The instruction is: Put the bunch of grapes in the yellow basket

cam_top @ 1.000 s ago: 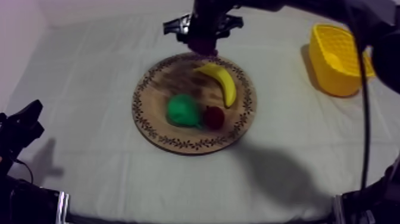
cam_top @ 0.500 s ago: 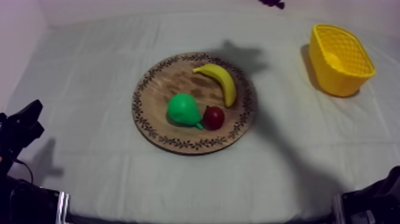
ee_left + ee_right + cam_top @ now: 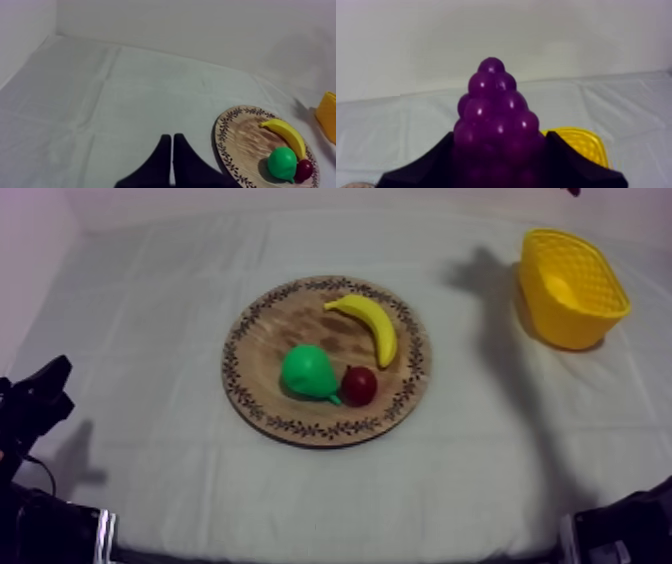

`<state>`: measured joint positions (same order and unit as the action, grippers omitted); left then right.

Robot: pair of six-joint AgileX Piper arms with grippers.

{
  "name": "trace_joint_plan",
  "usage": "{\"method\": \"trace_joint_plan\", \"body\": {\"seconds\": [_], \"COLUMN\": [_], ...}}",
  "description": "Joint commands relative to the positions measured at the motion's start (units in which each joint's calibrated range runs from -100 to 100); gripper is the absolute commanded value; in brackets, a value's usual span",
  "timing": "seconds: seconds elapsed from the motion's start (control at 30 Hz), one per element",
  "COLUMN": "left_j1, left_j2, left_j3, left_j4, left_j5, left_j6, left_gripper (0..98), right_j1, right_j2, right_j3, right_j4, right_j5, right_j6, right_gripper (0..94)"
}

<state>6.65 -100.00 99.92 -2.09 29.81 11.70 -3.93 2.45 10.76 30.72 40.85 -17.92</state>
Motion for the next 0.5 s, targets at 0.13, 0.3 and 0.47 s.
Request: {"method": "trace_joint_plan", "body": {"seconds": [0.13, 0.3, 0.47], "left_j1": [-0.03, -0.03, -0.03], "left_j2": [0.00, 0.00, 0.00], "left_j3": [-0.03, -0.03, -0.03], "left_j4": [0.02, 0.02, 0.02], "left_j5": [0.01, 0.01, 0.01], "left_j6": [-0.01, -0.01, -0.01], "left_gripper": [0.1, 0.1, 0.1], "right_j1": [5.48, 7.28, 8.07], "right_j2": [0.53, 2.12, 4.40], "right_j3": [4.77, 10.86, 14.94], "right_j4": [1.38, 6.29, 7.16], "right_j5": [-6.49, -10.33, -12.47], "right_j6": [-0.25, -4.28, -5.49], "right_gripper": [22.7, 22.6, 24.4]}}
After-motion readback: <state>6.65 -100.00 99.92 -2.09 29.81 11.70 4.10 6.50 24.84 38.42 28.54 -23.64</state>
